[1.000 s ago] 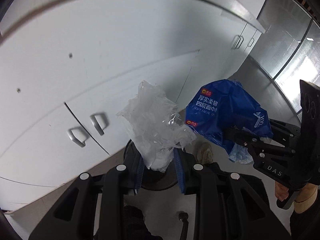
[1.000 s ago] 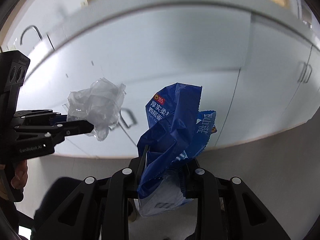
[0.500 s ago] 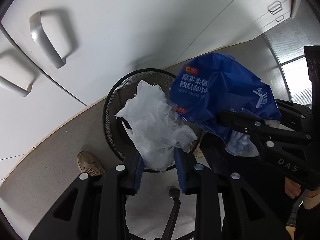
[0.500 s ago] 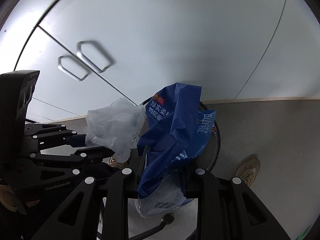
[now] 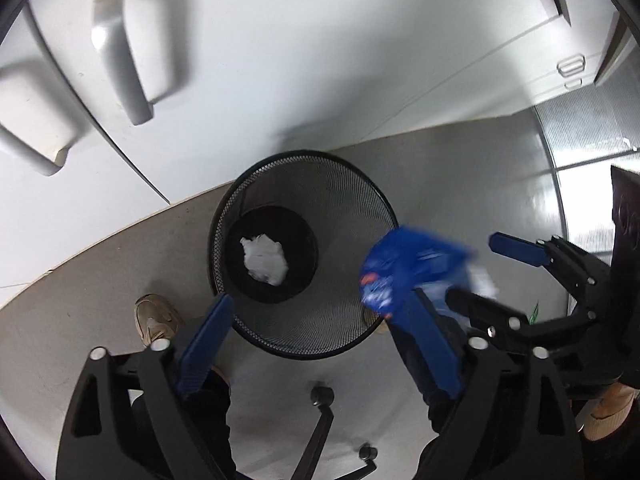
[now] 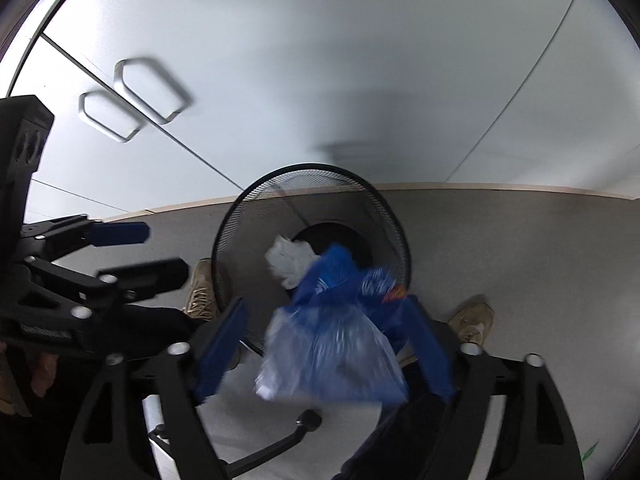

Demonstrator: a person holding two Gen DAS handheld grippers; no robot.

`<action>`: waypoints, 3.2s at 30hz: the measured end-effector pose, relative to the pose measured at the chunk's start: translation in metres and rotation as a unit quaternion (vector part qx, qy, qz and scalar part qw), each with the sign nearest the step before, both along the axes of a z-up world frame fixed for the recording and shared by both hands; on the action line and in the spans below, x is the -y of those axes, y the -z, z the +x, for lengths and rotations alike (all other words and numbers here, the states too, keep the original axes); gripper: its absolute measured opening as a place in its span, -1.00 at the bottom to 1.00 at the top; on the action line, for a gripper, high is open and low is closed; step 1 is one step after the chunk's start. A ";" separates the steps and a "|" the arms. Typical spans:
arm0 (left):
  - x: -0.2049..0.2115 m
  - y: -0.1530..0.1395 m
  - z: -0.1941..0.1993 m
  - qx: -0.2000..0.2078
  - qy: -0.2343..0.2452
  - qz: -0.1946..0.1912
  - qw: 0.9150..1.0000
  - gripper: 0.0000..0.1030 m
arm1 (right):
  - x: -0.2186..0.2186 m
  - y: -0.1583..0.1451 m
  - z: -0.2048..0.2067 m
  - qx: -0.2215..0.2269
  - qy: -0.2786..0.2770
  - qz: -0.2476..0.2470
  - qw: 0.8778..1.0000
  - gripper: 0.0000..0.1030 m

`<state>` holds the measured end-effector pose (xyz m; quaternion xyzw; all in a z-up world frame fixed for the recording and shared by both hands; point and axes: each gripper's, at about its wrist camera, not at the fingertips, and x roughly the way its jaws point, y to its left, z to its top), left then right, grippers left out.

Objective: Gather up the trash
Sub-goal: 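Open the right tool to drop the blue bag while the left tool drops the wrapper, then raise both tools back toward the counter trash, then grasp the black speaker box with the right tool while the left tool grasps a clear wrapper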

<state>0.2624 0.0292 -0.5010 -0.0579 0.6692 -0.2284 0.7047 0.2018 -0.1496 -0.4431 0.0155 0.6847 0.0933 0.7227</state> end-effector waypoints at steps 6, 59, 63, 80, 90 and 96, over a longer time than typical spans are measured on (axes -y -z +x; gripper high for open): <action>0.001 -0.004 -0.003 -0.002 -0.005 -0.014 1.000 0.87 | 0.008 -0.012 -0.004 0.007 -0.003 -0.008 1.000 0.83; -0.087 -0.464 -0.005 0.333 -0.054 -0.110 0.935 0.92 | 0.018 -0.404 0.016 0.347 -0.023 0.011 0.938 0.94; -0.081 -0.478 0.066 0.335 -0.060 -0.101 0.935 0.92 | 0.020 -0.416 0.079 0.365 -0.022 0.011 0.931 0.94; -0.045 -0.463 0.294 0.224 -0.134 -0.113 0.959 0.92 | 0.012 -0.403 0.268 0.352 -0.030 0.058 0.934 0.94; -0.014 -0.444 0.349 0.204 -0.141 -0.048 0.968 0.92 | 0.000 -0.379 0.299 0.339 -0.051 0.062 0.937 0.94; -0.008 -0.427 0.371 0.187 -0.162 -0.007 0.969 0.53 | -0.014 -0.365 0.314 0.337 -0.043 0.035 0.940 0.94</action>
